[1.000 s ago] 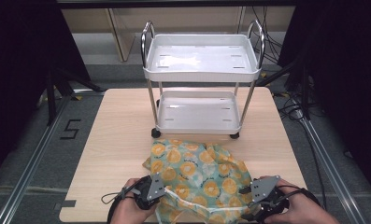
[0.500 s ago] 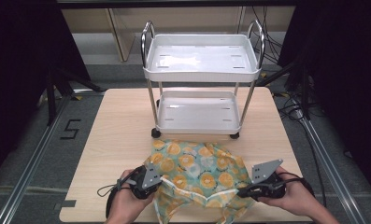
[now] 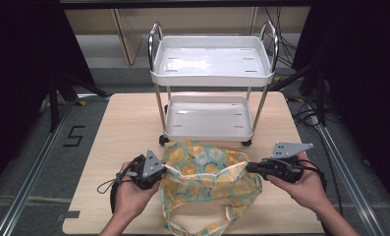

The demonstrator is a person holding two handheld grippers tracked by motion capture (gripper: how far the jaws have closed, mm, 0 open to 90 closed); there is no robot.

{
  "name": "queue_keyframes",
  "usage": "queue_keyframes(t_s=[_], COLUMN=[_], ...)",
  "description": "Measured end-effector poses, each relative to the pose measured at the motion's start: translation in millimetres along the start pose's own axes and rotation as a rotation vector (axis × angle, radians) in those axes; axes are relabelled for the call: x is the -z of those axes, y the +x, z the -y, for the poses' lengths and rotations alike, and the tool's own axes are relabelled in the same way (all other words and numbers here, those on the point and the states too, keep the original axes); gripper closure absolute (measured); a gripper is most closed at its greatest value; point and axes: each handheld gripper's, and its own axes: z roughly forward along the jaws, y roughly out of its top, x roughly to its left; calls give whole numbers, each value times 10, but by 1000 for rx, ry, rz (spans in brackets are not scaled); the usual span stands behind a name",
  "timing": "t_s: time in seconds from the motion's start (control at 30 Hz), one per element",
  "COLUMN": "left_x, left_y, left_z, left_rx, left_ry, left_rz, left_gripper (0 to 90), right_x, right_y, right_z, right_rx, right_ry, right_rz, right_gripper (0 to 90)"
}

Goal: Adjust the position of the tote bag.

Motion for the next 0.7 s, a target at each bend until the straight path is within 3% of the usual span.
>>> queue_keyframes(t_s=[0.03, 0.1, 0.23, 0.3, 0.33, 0.37, 0.43, 0.47, 0.5, 0.53, 0.57, 0.6, 0.63, 0.67, 0.7], left_x=[0, -15, -71, -81, -91, -91, -72, -72, -47, -47, -10, 7, 42, 42, 105], left_y=[0, 36, 92, 104, 93, 93, 48, 20, -23, -23, -121, -186, -231, -231, -325], left_z=[0, -13, 2, 6, 18, 18, 3, -12, -19, -19, -44, -56, -73, -73, -107], left_rx=[0, -4, 31, 24, 29, 29, -28, -66, -88, -88, -146, -154, -187, -187, -218], left_ry=[0, 4, 6, 1, 4, 4, 0, -11, -1, -1, -15, -30, -41, -41, -55], left_rz=[0, -15, -41, -48, -40, -40, -5, 4, 39, 39, 88, 113, 130, 130, 147], left_gripper=[891, 891, 891, 887, 874, 854, 774, 692, 627, 576, 502, 457, 418, 389, 357], right_x=[0, -46, -82, -91, -123, -123, -140, -151, -162, -163, -173, -191, -214, -216, -225], right_y=[0, -41, -86, -121, -131, -132, -134, -134, -130, -131, -130, -128, -134, -137, -137], right_z=[0, -30, -48, -52, -58, -69, -94, -107, -121, -141, -161, -170, -183, -199, -211], right_rx=[0, -12, -79, -59, -88, -103, -111, -113, -118, -123, -132, -136, -135, -141, -142], right_ry=[0, -39, -32, -36, -52, -38, -37, -44, -53, -37, -41, -54, -56, -45, -35], right_rz=[0, 53, 91, 106, 124, 114, 124, 131, 146, 140, 149, 162, 165, 160, 170], right_gripper=[894, 894, 897, 898, 898, 900, 900, 900, 900, 900, 900, 900, 900, 900, 900])
